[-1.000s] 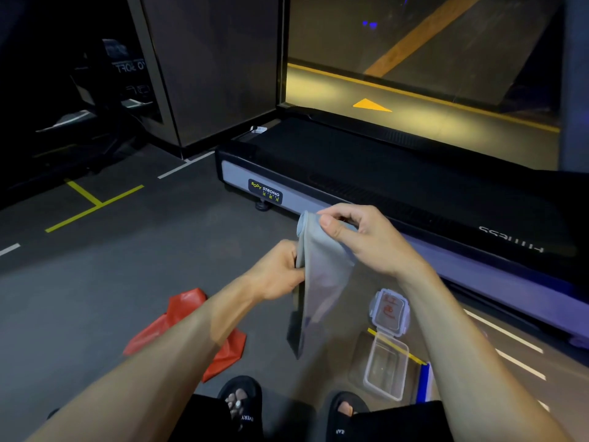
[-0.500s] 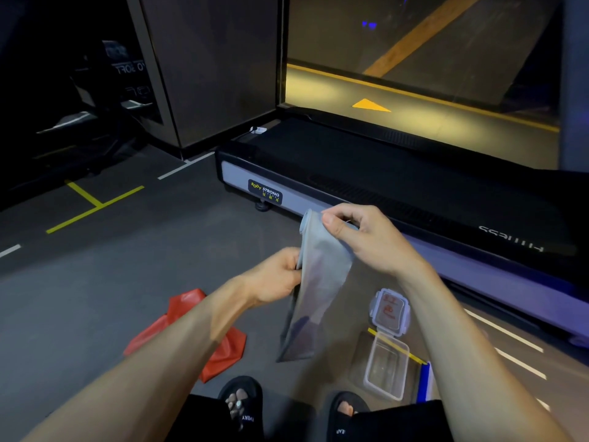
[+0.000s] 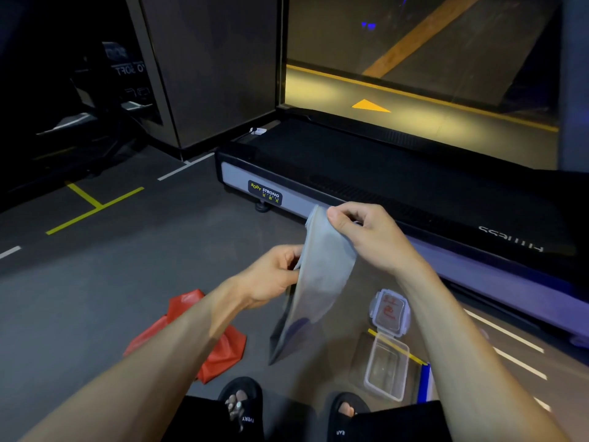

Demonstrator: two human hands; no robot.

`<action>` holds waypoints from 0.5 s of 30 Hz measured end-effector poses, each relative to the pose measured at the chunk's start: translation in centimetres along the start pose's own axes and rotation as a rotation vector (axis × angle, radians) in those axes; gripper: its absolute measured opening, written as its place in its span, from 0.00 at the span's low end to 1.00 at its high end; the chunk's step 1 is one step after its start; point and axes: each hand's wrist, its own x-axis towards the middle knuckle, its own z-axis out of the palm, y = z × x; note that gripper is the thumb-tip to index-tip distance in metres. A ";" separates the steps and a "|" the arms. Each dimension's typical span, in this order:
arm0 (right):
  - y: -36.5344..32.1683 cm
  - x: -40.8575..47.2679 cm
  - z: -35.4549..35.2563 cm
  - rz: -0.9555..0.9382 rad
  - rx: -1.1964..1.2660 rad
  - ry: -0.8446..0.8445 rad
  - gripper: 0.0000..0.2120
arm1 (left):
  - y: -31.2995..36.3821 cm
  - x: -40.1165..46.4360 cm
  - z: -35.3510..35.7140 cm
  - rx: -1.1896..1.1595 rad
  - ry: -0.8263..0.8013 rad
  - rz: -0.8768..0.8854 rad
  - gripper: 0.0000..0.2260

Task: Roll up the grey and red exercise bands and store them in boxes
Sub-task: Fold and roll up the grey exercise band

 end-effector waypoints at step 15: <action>-0.1 0.6 0.2 0.195 0.071 0.075 0.35 | -0.5 -0.5 -1.2 -0.335 0.073 -0.101 0.18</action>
